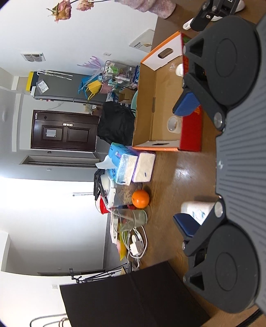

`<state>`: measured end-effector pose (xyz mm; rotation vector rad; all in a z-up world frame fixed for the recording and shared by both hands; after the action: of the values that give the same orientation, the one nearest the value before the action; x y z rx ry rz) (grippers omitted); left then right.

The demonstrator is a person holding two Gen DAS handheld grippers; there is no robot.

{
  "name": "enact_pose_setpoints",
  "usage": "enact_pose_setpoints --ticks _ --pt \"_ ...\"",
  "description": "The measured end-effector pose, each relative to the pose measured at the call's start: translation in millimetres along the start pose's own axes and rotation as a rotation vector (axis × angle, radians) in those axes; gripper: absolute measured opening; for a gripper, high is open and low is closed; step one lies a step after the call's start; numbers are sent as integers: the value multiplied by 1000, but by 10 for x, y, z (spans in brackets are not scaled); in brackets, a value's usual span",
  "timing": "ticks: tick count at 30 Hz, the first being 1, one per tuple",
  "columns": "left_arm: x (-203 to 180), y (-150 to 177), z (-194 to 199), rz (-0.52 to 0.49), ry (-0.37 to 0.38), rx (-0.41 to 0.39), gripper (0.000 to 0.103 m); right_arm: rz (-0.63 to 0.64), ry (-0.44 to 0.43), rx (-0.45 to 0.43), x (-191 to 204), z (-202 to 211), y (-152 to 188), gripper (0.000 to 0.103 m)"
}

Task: Organize rigid objects
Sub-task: 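Open both tools to release the tape roll and cap, then withdraw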

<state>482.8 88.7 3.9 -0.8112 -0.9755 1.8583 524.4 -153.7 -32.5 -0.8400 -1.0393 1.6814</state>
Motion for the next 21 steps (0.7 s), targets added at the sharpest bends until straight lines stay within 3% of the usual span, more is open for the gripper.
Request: enact_pose_setpoints --ticks 21 --pt "788 491 989 16 64 -17 103 22 -15 -14 562 1198 486 103"
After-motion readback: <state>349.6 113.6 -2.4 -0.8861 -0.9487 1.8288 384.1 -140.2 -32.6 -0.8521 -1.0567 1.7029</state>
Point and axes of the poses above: each gripper's, at about its wrist camera, not at the fingertips, and z roughly against the way its jaws point, x to its left, y to its underside, the point moved 8 cm from there along -z, roughly the way its jaws point, and after that the axes turned 8 degrees about z, right-handed, at the moved point
